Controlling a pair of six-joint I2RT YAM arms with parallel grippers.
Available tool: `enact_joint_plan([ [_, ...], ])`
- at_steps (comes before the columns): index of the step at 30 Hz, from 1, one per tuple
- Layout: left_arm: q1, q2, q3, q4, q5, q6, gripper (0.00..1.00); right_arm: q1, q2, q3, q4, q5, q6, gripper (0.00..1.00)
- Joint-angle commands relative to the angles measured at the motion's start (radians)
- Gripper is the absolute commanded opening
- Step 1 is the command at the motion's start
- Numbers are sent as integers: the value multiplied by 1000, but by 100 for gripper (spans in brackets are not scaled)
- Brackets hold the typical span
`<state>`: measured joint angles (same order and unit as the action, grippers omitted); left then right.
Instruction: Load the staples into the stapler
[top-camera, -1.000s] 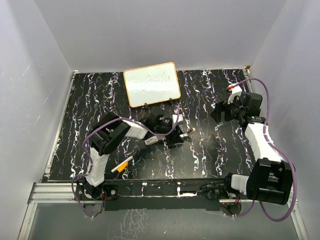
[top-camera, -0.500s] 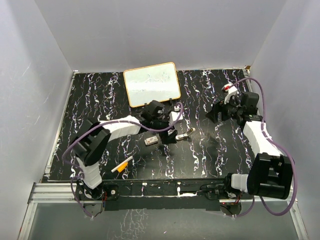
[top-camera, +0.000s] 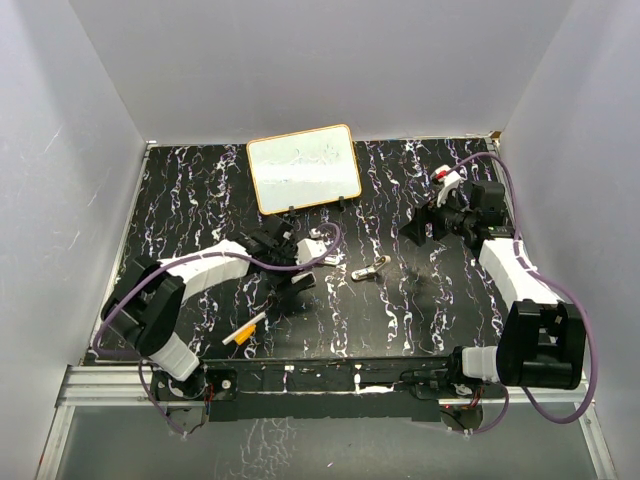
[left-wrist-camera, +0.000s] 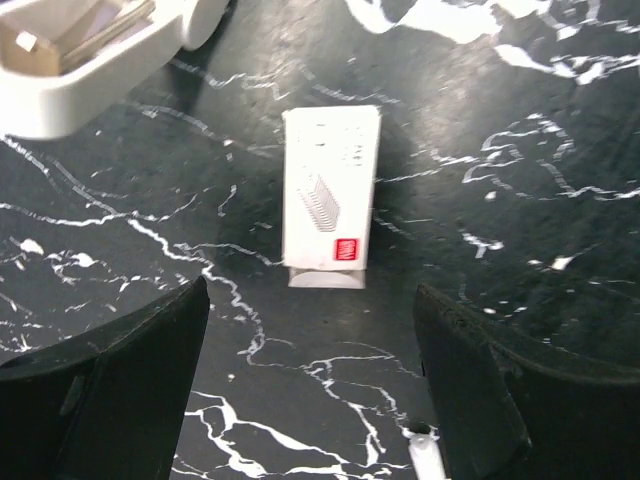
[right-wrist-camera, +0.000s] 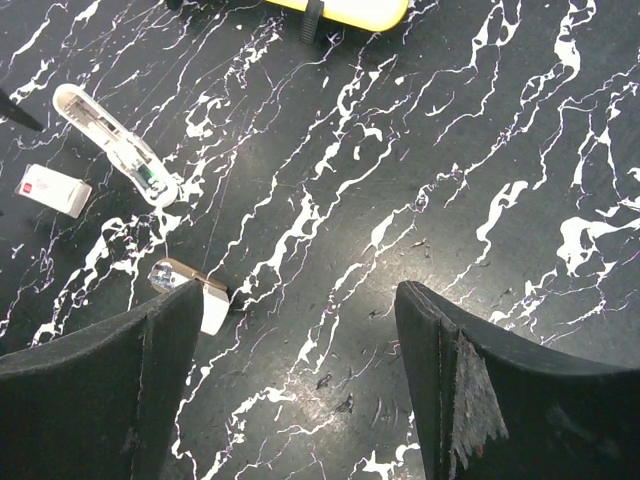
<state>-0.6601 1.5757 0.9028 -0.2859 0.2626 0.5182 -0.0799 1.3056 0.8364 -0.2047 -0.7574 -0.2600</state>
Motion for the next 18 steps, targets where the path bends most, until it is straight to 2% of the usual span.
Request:
enact_joint_plan([
  [1, 51, 12, -1, -20, -12, 51, 80, 14, -57, -2, 48, -38, -22, 79],
  [8, 75, 15, -36, 65, 102, 132, 76, 87, -50, 13, 40, -104, -81, 79],
  [13, 74, 20, -70, 121, 193, 154, 75, 164, -6, 58, -38, -141, -156, 79],
  [18, 74, 27, -114, 230, 196, 133, 68, 247, 24, 82, -68, -200, -216, 79],
])
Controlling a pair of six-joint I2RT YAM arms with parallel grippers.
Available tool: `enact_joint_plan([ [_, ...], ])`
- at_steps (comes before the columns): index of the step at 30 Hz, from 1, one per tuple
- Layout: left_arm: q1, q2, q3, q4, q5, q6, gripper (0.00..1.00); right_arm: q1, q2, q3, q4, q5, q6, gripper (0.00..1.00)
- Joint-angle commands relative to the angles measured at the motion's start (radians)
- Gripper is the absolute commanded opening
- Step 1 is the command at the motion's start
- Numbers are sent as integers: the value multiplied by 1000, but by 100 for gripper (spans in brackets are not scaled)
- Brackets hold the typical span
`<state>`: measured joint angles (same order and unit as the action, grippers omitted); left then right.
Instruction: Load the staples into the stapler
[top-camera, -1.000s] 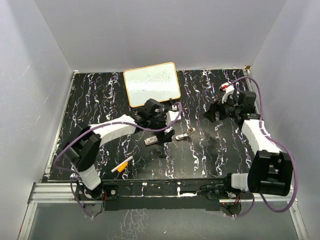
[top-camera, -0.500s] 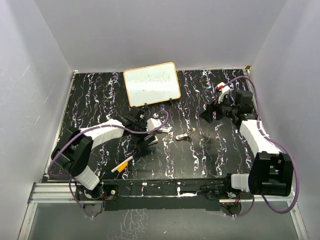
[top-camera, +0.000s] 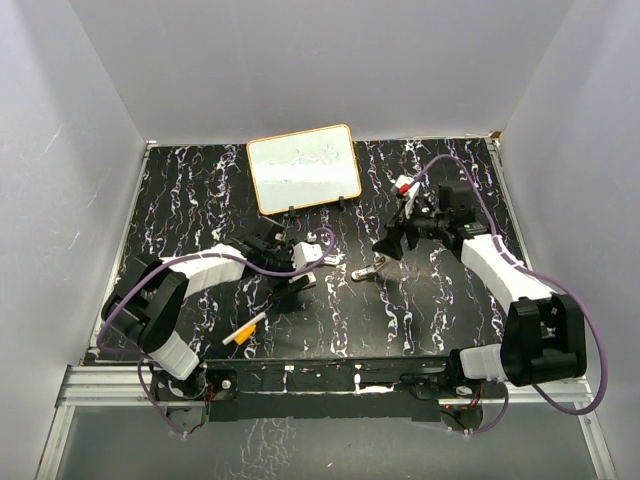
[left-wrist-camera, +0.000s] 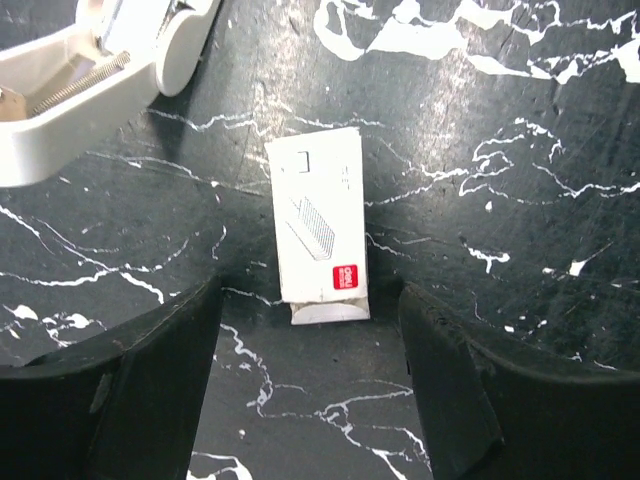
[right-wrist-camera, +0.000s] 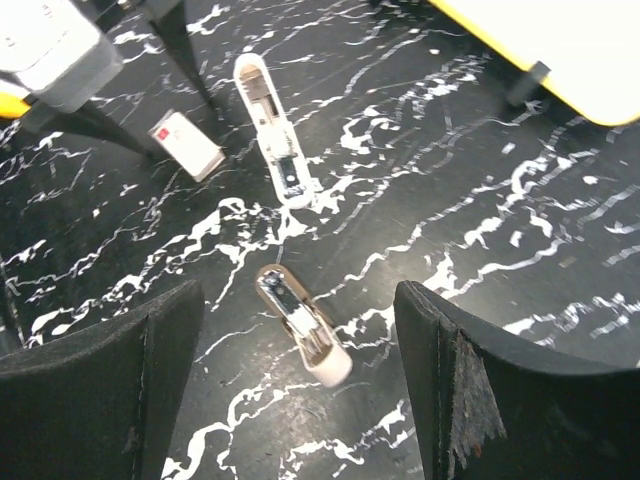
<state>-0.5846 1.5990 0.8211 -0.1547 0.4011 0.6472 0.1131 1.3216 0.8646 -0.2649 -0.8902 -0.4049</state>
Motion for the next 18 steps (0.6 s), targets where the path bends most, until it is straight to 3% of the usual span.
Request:
enact_joint_plan([
  [1, -2, 8, -39, 123, 55, 0, 66, 74, 10, 50, 4, -70, -70, 79],
  [11, -1, -21, -88, 162, 66, 81, 43, 237, 102, 26, 166, -98, -16, 74],
  [15, 10, -84, -96, 96, 127, 155, 39, 293, 155, -40, 359, -87, 198, 67],
  [18, 21, -102, -91, 37, 169, 189, 36, 362, 234, -40, 410, -47, 294, 65],
])
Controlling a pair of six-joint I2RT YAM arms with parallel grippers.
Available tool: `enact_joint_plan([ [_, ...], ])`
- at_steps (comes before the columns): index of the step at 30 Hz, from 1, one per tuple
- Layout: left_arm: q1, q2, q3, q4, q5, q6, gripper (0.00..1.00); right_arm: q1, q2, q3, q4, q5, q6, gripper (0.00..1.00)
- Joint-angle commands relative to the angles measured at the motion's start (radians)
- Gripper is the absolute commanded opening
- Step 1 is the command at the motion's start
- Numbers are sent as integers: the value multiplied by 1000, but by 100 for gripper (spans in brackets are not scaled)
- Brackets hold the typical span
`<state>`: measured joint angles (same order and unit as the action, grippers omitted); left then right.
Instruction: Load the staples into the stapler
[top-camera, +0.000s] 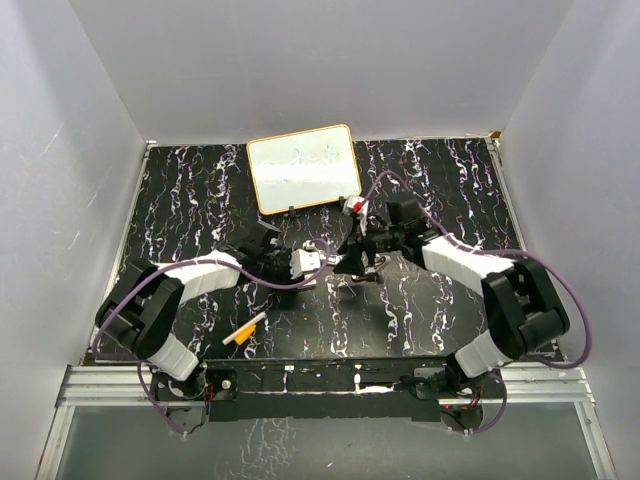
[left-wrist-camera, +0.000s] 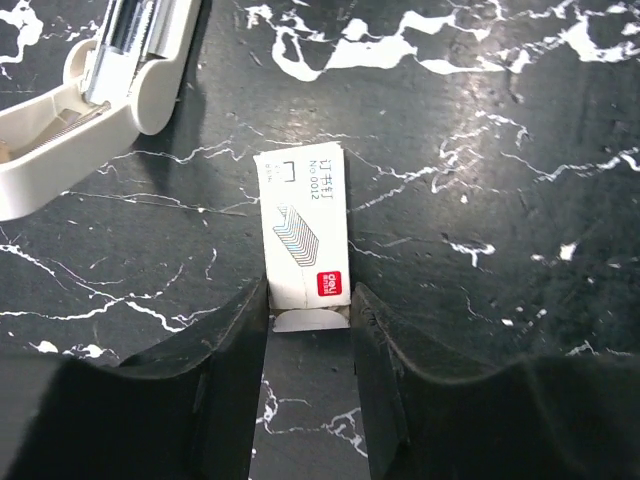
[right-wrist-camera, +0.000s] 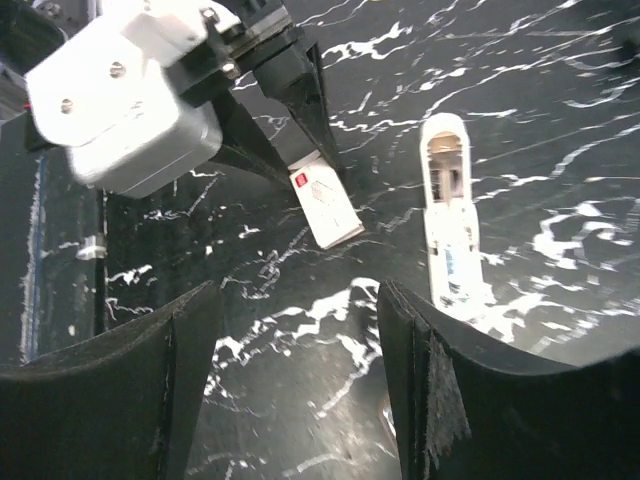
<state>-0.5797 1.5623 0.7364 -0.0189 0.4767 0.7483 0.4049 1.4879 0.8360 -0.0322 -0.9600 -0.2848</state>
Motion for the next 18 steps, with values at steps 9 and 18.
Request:
enact_joint_plan([
  [9, 30, -136, -93, -37, 82, 59, 44, 141, 205, -8, 291, 105, 333, 63],
  [18, 63, -159, -109, -32, 107, 56, 59, 194, 198, -11, 282, 130, 89, 71],
])
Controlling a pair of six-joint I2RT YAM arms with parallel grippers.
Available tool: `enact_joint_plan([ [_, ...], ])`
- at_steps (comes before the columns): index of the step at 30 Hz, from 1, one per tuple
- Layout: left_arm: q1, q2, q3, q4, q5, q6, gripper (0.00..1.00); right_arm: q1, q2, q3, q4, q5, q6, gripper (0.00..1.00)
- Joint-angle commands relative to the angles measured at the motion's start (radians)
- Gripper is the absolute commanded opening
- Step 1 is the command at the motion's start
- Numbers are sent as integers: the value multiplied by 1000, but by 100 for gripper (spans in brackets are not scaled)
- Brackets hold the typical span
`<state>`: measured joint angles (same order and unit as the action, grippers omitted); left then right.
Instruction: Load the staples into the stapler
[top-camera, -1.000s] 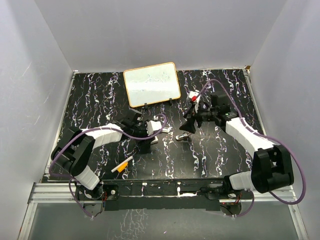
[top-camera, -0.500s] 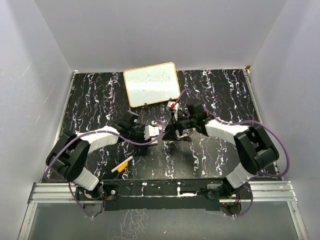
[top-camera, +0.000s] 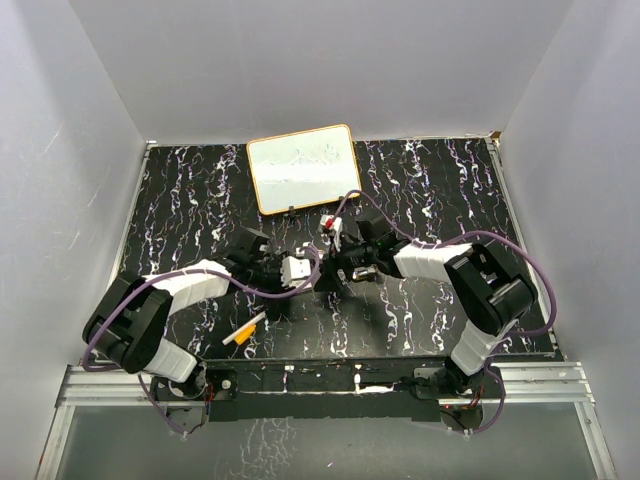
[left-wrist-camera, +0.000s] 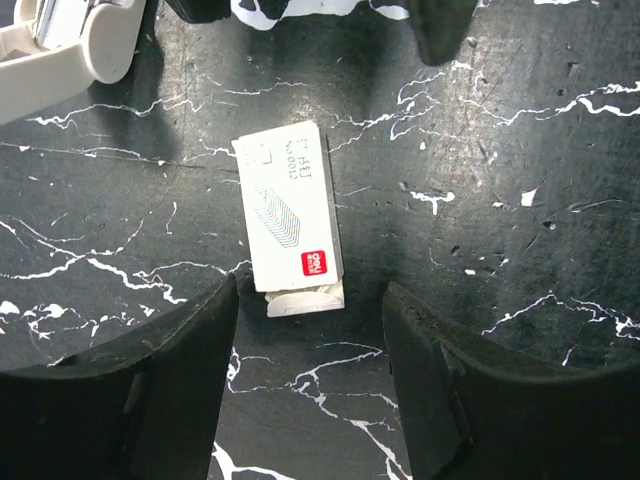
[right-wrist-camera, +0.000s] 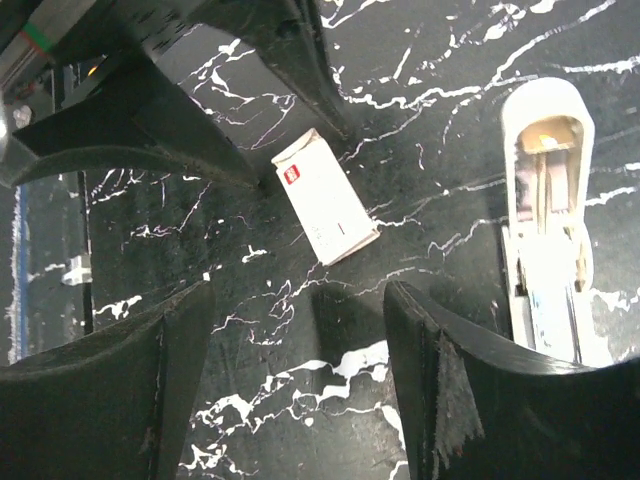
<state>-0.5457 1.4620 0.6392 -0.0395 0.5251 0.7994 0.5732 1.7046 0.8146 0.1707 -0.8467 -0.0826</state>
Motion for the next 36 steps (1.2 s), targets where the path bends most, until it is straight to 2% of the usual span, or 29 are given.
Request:
enact_joint_plan([
  [1, 41, -66, -15, -14, 67, 8, 59, 34, -17, 9, 84, 18, -128, 73],
  [11, 126, -119, -22, -103, 136, 34, 65, 110, 35, 7, 138, 133, -223, 83],
  [24, 273, -155, 62, -251, 285, 10, 66, 173, 100, 35, 113, 281, -329, 85],
  [28, 289, -149, 70, -273, 314, 11, 65, 184, 122, 56, 101, 270, -356, 82],
  [31, 290, -139, 50, -254, 336, 30, 63, 191, 143, 78, 85, 251, -375, 77],
  [36, 289, -106, 29, -204, 380, 37, 59, 192, 167, 91, 76, 241, -373, 61],
])
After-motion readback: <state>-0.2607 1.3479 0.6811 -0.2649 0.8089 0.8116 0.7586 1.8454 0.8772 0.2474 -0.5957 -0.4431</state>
